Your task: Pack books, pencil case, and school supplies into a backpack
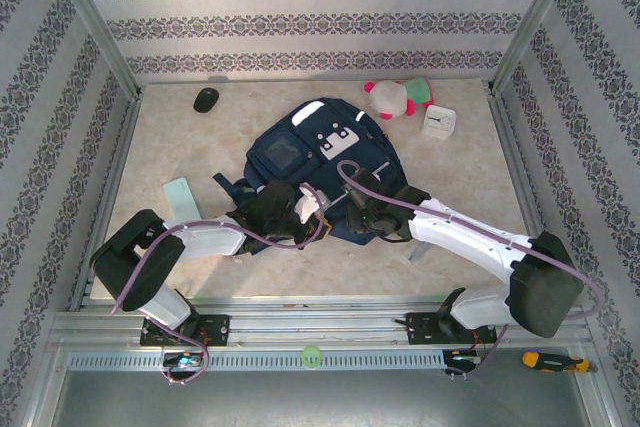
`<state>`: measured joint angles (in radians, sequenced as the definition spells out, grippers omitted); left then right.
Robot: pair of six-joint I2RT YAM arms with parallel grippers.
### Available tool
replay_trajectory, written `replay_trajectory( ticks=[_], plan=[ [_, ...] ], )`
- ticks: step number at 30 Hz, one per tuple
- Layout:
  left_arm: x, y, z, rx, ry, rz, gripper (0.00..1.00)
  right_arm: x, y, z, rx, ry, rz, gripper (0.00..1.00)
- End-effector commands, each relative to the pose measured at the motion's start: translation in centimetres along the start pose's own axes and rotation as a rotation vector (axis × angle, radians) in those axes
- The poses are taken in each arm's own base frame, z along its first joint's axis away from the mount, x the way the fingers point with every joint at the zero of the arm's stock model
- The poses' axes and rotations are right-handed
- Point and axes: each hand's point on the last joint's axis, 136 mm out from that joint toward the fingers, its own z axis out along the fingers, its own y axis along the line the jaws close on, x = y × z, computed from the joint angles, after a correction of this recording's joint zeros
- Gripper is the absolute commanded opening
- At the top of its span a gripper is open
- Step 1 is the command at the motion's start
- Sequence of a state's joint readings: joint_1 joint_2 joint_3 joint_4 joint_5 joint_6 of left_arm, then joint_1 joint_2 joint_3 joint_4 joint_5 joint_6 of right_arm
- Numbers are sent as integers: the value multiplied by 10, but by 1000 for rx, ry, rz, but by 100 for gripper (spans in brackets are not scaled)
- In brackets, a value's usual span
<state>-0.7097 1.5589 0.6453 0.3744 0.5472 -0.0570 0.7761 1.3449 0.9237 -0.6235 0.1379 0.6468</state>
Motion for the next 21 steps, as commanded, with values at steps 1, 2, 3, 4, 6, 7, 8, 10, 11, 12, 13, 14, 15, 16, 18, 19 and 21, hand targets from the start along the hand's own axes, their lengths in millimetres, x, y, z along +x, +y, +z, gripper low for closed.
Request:
replay_trajectory(
  ticks=[1,2,3,4,6,7,8,10,11,12,13,14,15,16,18,19,21],
  plan=[
    [-27,-15,-3,63,-68,44,0,-4,-1,4,13,-1,-30,30],
    [-27,-15,-3,62,-70,44,0,-4,0,5,15,4,-37,32],
    [-26,-15,-3,61,-68,44,0,-4,0,6,17,12,-45,35],
    [-26,-15,-4,60,-67,45,0,-4,0,7,20,17,-53,38],
    [-26,-15,-4,58,-66,51,0,-4,1,9,20,29,-75,38],
    [-27,-16,-5,57,-67,54,0,-3,2,10,14,37,-85,36],
    [-25,-15,-5,55,-63,53,0,-2,3,11,10,46,-96,31],
    [-24,-15,-6,49,-59,56,0,0,2,10,8,61,-111,23],
    [-23,-13,-6,42,-54,57,0,1,1,10,12,66,-118,19],
    [-21,-12,-7,33,-46,57,0,3,-1,8,17,73,-123,16],
    [-20,-11,-7,24,-41,58,0,4,-4,7,25,78,-125,13],
    [-19,-10,-8,18,-35,61,0,5,-9,7,35,85,-123,11],
    [-17,-10,-8,14,-30,63,0,7,-13,6,42,93,-118,9],
    [-17,-9,-9,9,-28,66,0,9,-16,5,44,99,-113,7],
    [-14,-8,-10,0,-15,72,0,12,-26,4,50,110,-93,6],
    [-13,-7,-11,-4,-10,74,0,13,-30,4,51,116,-87,5],
    [-10,-5,-13,-13,2,78,0,16,-36,4,42,127,-69,4]
  ],
)
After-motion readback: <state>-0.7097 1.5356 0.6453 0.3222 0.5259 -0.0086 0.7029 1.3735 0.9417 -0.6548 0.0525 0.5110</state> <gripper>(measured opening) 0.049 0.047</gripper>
